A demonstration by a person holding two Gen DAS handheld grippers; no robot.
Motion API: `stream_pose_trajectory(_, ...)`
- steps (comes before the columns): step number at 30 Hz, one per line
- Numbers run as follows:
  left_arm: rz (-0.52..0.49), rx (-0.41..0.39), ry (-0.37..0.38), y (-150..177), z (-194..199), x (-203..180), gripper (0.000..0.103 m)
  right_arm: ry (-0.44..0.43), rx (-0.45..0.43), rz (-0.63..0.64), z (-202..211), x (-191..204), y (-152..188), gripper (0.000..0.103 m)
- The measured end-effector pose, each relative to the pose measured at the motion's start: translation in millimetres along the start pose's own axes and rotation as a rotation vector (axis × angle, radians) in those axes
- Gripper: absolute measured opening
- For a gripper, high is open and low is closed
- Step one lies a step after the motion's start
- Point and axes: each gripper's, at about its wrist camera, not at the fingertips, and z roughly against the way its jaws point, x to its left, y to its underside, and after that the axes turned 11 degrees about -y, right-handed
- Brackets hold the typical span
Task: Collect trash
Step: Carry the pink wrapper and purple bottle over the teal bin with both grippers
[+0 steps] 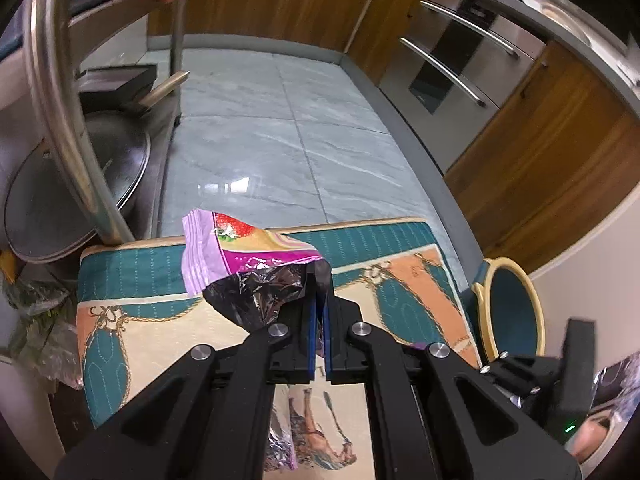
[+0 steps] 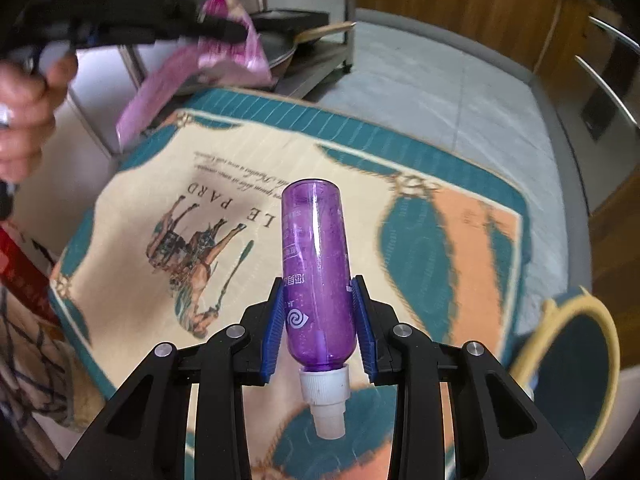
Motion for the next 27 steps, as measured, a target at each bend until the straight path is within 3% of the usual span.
stream_pose_trajectory(15,-0.107,-0.053,0.069,20,32,-69,0.002,0.086,-0.13,-0.134,98,-31,53,0.034)
stream_pose_trajectory(27,-0.164,-0.05,0.155,39,36,-120,0.002,0.133,-0.229,-0.269,138,-57,91,0.034)
